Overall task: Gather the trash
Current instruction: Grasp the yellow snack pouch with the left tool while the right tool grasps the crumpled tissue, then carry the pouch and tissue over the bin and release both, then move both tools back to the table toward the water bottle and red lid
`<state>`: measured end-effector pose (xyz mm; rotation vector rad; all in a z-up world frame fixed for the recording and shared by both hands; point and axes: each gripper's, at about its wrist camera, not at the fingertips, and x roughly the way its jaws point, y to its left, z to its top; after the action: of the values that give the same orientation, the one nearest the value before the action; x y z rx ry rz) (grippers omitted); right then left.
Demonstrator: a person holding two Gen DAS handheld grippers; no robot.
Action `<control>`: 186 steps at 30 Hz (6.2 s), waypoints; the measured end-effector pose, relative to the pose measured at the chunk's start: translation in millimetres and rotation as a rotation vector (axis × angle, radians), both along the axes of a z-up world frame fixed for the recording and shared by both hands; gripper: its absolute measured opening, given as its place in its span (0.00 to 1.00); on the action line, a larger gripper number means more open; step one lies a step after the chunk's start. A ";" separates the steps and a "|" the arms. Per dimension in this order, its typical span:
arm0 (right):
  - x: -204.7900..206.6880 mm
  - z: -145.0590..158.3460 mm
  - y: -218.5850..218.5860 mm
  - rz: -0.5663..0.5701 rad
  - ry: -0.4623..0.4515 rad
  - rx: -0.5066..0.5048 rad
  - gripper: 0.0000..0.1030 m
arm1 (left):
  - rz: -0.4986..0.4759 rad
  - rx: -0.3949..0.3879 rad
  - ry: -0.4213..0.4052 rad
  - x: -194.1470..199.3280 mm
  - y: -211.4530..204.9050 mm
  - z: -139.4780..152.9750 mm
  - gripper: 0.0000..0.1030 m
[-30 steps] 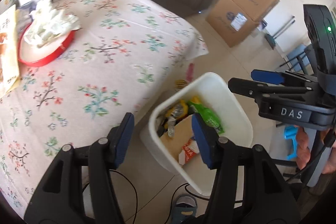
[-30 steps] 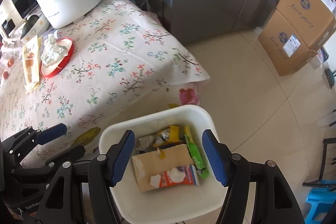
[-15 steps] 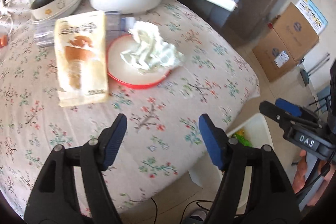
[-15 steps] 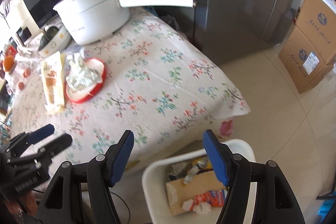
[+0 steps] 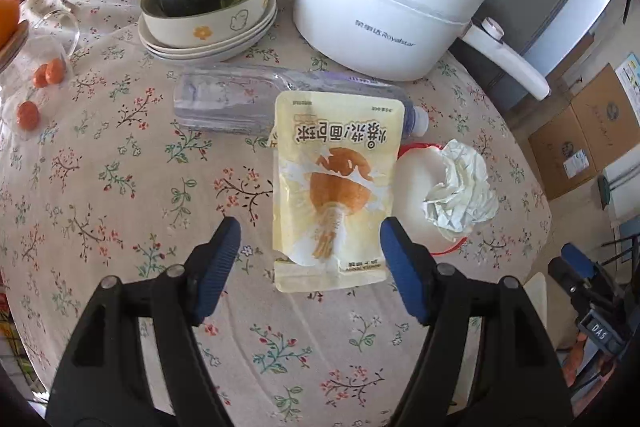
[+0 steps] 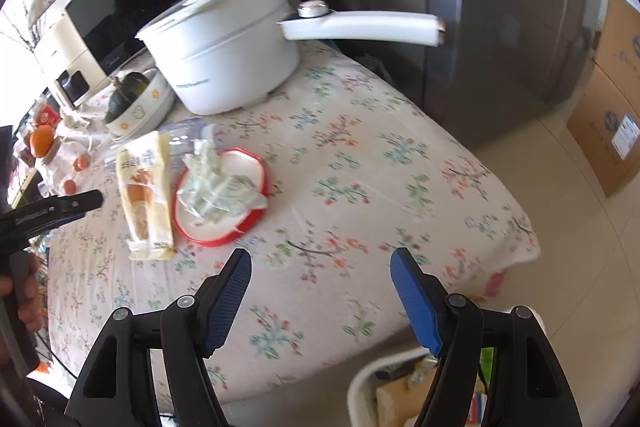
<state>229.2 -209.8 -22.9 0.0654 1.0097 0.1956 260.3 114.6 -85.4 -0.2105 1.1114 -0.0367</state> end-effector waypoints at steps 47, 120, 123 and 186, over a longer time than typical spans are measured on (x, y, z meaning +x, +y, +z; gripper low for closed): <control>56.1 -38.2 124.4 0.305 -0.165 -0.167 0.33 | -0.342 -0.135 -0.102 36.4 -55.5 0.5 0.04; -114.6 46.4 -122.7 -0.025 -0.067 -0.228 0.32 | -0.621 -0.086 -0.169 -121.3 -308.3 30.6 0.04; -112.6 31.4 -138.0 -0.063 0.001 -0.229 0.32 | -0.622 -0.098 -0.097 -125.0 -321.6 8.2 0.04; -20.4 36.0 4.5 0.032 -0.062 0.100 0.79 | 0.072 0.012 -0.175 -21.2 -9.0 63.9 0.78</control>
<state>208.8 -205.3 13.1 0.1330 0.9397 0.2759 239.0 105.6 -21.5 -0.2325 0.9287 0.0158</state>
